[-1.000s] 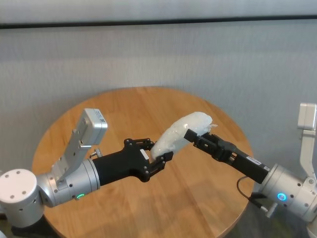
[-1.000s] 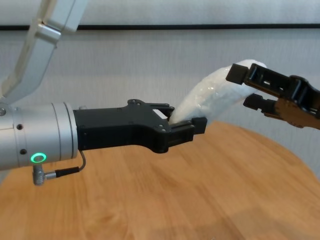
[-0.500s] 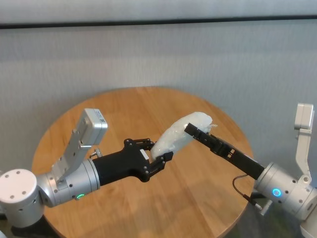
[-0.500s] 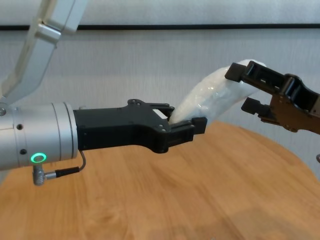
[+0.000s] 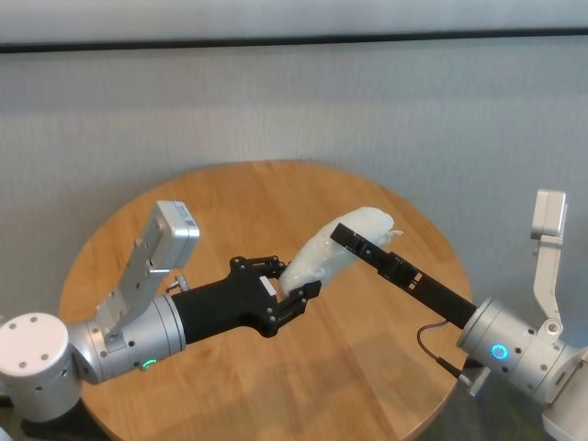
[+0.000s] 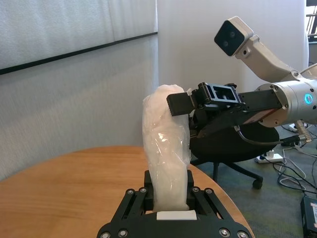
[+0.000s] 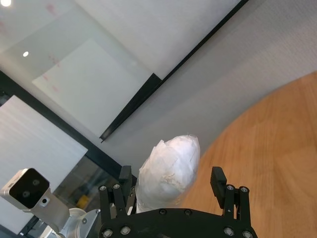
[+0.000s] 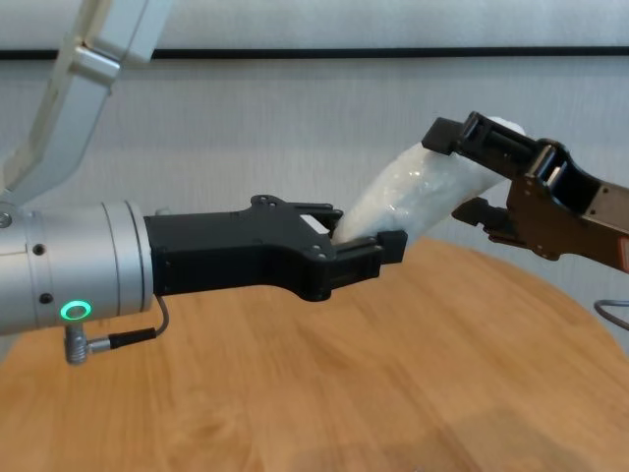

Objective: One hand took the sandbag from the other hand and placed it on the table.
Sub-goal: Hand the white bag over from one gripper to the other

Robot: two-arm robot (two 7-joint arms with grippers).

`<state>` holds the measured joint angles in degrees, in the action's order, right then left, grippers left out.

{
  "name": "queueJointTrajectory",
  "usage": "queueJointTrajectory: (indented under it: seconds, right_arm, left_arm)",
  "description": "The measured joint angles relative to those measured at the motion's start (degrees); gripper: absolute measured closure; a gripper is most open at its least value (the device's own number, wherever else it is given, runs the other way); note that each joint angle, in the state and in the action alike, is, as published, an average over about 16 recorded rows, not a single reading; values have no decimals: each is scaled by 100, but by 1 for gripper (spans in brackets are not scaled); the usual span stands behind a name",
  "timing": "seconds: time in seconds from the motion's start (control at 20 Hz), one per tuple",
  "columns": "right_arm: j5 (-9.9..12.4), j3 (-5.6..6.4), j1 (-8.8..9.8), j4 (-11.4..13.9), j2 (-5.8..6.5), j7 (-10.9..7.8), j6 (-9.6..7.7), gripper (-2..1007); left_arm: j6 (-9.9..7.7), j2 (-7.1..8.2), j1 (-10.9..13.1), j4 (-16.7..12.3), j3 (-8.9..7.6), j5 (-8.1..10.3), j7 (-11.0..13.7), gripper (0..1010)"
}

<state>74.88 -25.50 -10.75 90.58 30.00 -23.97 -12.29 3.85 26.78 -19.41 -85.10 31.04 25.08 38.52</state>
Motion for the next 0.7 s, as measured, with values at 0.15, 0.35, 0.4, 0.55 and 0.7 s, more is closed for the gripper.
queueJointTrajectory:
  seconds: [0.15,0.35,0.4,0.55,0.7]
  right_arm:
    - [37,-47,-35,-23,-1,11,-6,4]
    - [55,-93,-68,-46,12,17,-5,4]
    - [57,-102,-74,-50,15,18,-3,5]
    - [57,-123,-89,-62,25,21,-1,5]
    - [58,-144,-104,-73,32,19,-3,5]
  left_arm:
    - [0,0,0,0,0,0,0,653]
    - [0,0,0,0,0,0,0,653]
    - [0,0,0,0,0,0,0,653]
    - [0,0,0,0,0,0,0,653]
    - [0,0,0,0,0,0,0,653]
